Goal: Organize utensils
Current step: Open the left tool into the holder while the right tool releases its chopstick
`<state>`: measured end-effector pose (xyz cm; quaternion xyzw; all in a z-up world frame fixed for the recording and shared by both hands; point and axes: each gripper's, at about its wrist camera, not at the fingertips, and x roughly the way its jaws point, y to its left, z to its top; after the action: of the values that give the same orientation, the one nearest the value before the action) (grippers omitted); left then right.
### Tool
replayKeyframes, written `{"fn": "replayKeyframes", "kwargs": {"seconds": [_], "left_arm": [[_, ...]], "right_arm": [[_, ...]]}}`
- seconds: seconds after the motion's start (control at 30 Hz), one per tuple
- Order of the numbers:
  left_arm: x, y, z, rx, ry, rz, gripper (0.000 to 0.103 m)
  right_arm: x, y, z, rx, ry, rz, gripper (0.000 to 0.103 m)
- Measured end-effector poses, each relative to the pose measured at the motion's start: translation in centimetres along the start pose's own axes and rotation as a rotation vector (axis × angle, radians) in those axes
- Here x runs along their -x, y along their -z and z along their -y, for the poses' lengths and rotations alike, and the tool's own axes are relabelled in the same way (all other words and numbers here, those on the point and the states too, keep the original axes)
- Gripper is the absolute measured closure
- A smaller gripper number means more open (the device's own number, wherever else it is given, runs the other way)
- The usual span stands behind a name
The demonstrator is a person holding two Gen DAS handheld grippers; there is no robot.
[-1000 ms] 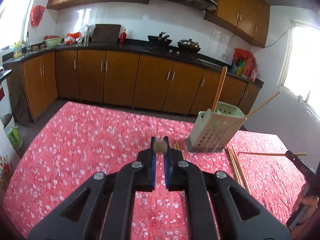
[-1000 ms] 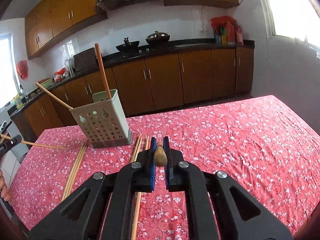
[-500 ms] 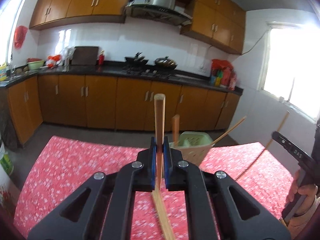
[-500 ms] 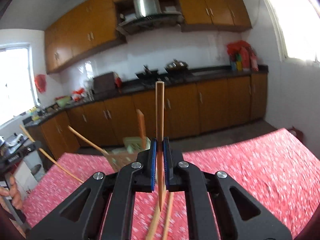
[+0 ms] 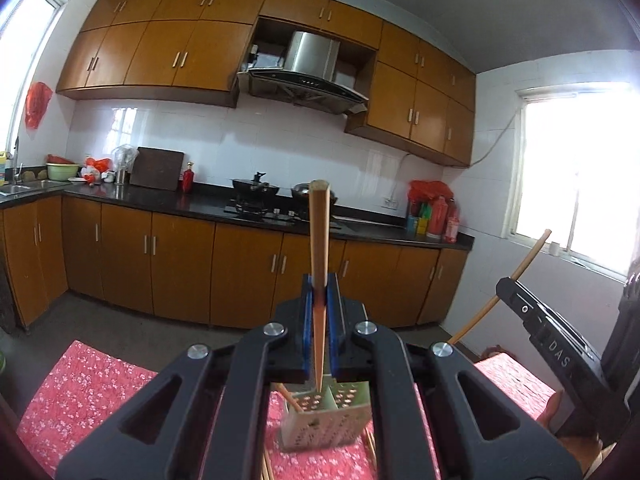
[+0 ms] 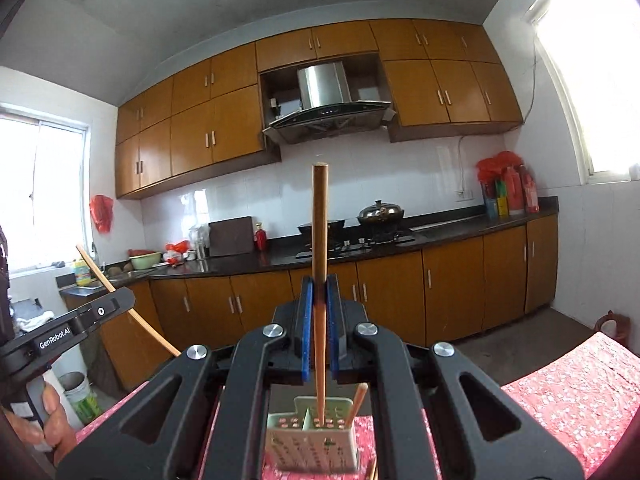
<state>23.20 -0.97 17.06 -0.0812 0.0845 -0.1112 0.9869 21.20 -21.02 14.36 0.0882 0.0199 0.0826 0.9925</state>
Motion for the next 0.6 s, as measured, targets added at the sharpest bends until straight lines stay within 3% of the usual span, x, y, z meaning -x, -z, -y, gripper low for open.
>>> {"fn": "replayKeyframes", "kwargs": {"seconds": [0.33, 0.47, 0.6], "left_arm": [[-4.8, 3.4, -1.2, 0.025, -0.024, -0.125, 0.094], [-4.3, 3.3, -1.7, 0.033, -0.035, -0.117, 0.082], [-2.2, 2.7, -2.3, 0.042, -0.043, -0.081, 0.077]], "right_arm": [[-2.8, 3.6, 0.2, -0.032, 0.015, -0.14, 0.094], [-1.6, 2.7, 0.5, -0.041, 0.023, -0.116, 0.066], [0.6, 1.5, 1.1, -0.055, 0.034, -0.088, 0.066]]}}
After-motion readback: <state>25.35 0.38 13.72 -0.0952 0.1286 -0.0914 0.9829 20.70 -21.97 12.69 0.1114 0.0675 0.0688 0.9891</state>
